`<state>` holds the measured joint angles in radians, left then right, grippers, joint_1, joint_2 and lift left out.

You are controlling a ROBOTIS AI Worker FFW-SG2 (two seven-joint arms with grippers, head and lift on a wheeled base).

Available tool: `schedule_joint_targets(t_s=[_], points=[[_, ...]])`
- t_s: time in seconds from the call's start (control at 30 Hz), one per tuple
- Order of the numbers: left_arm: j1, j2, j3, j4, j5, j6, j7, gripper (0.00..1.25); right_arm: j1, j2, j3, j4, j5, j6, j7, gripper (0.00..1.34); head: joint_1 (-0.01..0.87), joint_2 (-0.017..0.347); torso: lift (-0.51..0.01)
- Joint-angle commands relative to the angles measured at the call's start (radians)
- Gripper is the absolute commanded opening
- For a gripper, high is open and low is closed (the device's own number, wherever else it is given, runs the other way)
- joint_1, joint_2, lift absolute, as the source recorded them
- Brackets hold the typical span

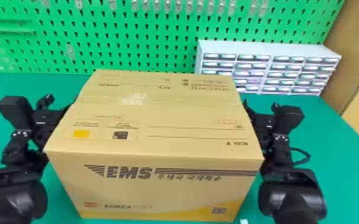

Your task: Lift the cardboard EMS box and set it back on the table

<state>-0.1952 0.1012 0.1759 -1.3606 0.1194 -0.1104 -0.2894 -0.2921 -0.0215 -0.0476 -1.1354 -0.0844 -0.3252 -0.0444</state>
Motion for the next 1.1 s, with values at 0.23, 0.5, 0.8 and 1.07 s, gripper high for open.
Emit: schedule_joint_targets(t_s=[0.23, 0.5, 0.8, 1.07], points=[[-0.001, 0.000, -0.003, 0.000, -0.003, 0.000, 0.001, 0.80, -0.007, 0.000, 0.014, 0.003, 0.000, 0.002, 0.000, 1.04, 0.678, -0.015, -0.097], [-0.003, 0.000, -0.010, 0.000, -0.006, 0.000, 0.001, 0.80, -0.016, 0.002, 0.037, 0.013, 0.000, 0.002, 0.000, 1.04, 0.678, -0.015, -0.097], [-0.003, 0.000, -0.012, 0.000, -0.006, 0.000, 0.001, 0.80, -0.022, 0.005, 0.042, 0.017, 0.000, 0.002, 0.000, 1.04, 0.678, -0.015, -0.097], [-0.003, 0.000, -0.015, 0.000, -0.006, 0.000, 0.001, 0.80, -0.021, 0.006, 0.045, 0.019, 0.000, 0.000, 0.000, 1.04, 0.678, -0.015, -0.097]])
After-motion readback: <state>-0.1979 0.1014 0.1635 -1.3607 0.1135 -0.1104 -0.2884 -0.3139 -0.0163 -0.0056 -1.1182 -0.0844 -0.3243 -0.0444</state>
